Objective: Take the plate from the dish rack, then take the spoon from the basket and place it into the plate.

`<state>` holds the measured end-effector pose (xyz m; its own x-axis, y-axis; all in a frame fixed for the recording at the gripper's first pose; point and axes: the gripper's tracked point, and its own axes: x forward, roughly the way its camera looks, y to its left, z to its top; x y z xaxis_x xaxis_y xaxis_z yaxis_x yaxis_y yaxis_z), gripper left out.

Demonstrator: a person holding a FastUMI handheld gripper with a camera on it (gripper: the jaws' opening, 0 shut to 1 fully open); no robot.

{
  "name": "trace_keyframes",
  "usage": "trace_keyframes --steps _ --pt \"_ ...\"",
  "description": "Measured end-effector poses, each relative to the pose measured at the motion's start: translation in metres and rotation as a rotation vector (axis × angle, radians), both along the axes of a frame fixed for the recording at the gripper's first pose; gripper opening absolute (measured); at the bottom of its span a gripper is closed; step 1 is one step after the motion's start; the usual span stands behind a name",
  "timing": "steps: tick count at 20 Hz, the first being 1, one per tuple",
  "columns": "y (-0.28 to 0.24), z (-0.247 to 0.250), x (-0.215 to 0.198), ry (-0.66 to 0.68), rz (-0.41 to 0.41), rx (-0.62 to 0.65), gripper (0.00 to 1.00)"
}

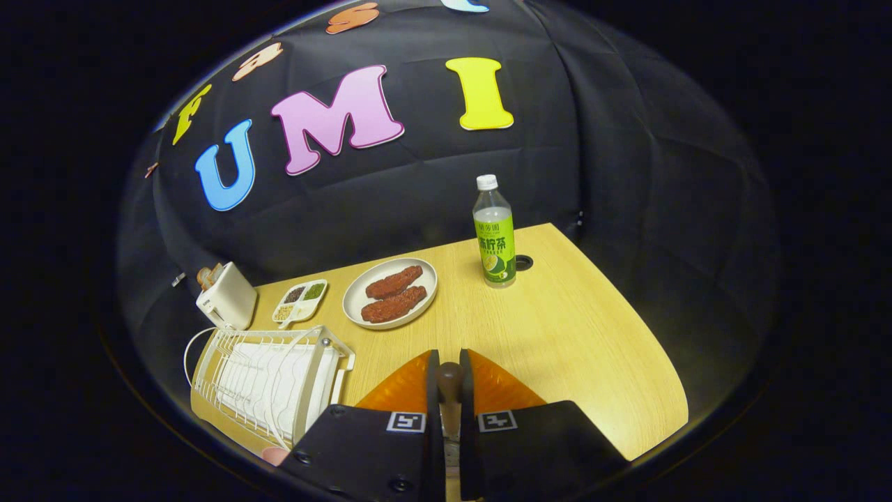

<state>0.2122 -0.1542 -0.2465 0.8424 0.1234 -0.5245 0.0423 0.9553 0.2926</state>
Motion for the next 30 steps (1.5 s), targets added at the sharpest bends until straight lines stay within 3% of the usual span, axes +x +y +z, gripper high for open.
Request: trace_keyframes --steps 9,16,20,27,30 --pt "0.001 0.101 -0.031 -0.116 -0.103 -0.039 0.12" --pt "0.043 0.159 -0.087 -0.177 -0.097 -0.082 0.12" --pt "0.097 0.148 -0.129 -0.133 -0.053 -0.021 0.12" --pt "0.18 0.078 -0.185 0.052 0.023 0.14 0.12" --pt "0.211 0.049 -0.205 0.102 0.063 0.153 0.12"
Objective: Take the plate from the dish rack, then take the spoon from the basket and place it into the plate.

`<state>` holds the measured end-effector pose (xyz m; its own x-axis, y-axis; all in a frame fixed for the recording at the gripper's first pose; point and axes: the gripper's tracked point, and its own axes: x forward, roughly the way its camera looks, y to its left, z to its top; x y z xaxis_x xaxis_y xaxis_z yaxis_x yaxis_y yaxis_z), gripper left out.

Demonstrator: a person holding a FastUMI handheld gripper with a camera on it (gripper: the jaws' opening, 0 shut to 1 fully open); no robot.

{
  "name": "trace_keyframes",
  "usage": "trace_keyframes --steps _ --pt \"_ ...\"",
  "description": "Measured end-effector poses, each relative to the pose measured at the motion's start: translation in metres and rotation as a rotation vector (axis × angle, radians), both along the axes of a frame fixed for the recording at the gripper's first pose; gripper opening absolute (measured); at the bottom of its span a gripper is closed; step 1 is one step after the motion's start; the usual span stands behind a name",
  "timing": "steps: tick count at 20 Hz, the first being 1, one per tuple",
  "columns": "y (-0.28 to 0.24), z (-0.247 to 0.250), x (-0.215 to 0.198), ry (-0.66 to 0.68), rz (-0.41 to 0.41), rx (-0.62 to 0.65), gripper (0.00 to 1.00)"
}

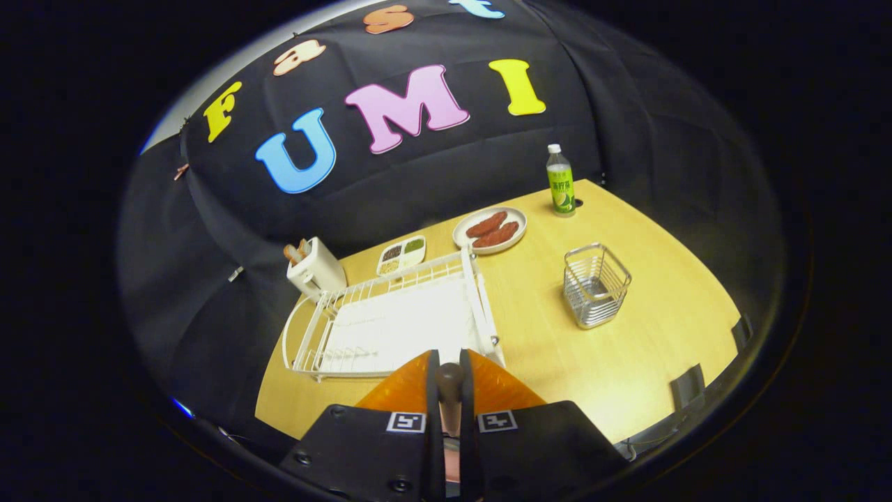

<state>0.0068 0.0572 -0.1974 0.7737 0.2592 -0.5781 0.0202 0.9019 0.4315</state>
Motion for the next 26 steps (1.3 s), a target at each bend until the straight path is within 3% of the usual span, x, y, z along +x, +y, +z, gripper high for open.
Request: trace_keyframes --steps 7,14,15,19,26 --pt "0.028 -0.066 -0.02 0.125 -0.029 0.032 0.12" --pt "0.018 -0.072 -0.014 0.152 -0.077 0.005 0.18" --pt "0.016 -0.072 -0.015 0.156 -0.081 -0.002 0.25" --pt "-0.001 -0.063 -0.014 0.145 -0.118 -0.029 1.0" --pt "-0.05 0.01 0.01 -0.047 -0.166 -0.129 0.98"
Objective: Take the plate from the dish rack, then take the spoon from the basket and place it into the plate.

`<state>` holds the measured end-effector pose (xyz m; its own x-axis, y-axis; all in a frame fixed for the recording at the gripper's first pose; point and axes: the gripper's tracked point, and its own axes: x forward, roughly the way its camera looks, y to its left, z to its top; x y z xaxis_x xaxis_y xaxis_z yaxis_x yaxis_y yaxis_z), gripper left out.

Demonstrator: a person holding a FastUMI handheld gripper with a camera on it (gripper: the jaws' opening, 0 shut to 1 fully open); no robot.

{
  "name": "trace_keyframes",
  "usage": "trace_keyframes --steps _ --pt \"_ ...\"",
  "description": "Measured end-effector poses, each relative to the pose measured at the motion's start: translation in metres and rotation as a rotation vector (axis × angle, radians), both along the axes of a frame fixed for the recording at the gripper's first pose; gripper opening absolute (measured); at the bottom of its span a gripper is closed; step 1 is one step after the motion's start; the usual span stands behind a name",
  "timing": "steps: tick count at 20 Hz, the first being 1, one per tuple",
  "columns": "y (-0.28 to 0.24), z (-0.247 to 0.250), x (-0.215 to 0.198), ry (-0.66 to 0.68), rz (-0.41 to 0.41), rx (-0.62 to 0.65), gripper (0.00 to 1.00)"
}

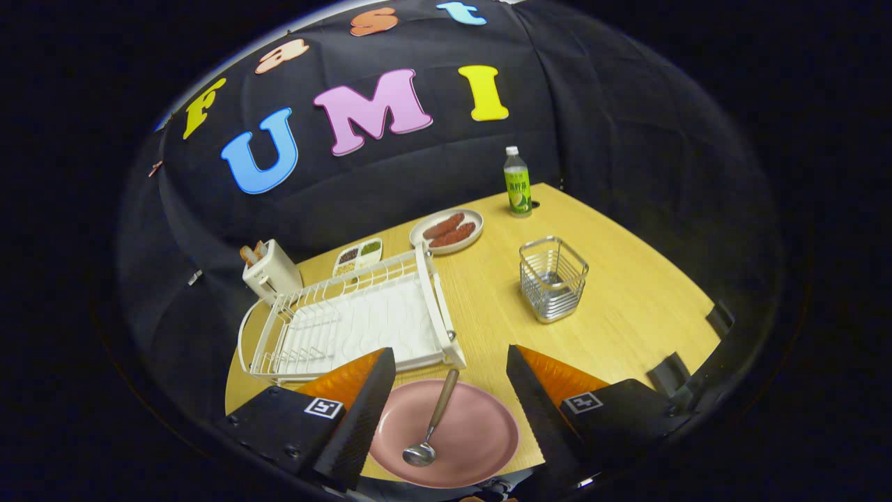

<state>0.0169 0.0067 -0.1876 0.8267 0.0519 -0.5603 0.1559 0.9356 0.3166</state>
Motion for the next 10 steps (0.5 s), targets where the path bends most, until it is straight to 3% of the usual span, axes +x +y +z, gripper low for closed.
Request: trace_keyframes --steps 6,10 --pt "-0.052 0.079 0.019 -0.16 0.0 -0.169 0.99" --pt "-0.084 0.132 0.035 -0.288 -0.026 -0.197 0.98"
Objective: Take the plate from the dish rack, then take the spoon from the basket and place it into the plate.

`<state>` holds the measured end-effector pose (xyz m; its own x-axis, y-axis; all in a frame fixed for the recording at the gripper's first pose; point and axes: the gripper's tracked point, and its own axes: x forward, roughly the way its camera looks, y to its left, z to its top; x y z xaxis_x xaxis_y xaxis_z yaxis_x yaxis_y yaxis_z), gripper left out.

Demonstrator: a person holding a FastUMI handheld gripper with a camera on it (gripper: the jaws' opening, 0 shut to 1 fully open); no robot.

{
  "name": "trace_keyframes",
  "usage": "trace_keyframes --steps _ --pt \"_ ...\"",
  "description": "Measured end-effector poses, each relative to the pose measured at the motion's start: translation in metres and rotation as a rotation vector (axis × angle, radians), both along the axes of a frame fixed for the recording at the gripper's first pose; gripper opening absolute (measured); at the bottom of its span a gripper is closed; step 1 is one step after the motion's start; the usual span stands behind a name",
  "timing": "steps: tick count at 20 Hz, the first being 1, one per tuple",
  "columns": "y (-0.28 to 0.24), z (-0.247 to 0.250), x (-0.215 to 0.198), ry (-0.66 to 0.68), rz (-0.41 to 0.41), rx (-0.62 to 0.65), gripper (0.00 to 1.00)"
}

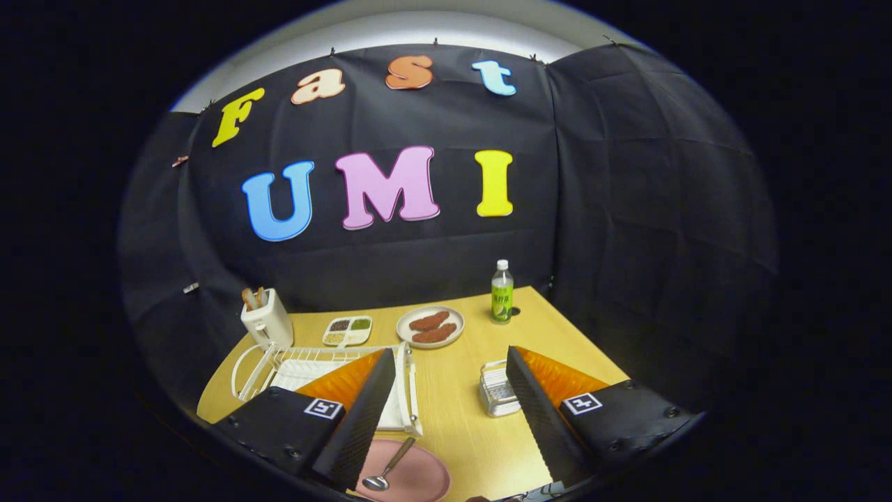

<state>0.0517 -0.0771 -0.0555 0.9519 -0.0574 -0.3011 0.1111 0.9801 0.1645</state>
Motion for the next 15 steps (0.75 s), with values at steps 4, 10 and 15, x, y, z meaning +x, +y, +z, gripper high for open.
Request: trace_keyframes --steps 4,10,15 --pt "-0.027 0.052 0.011 -0.121 0.027 -0.051 0.98" --pt "-0.033 0.059 -0.005 -0.166 0.141 -0.096 0.98" --pt "-0.02 0.024 -0.009 -0.095 0.246 -0.065 0.98"
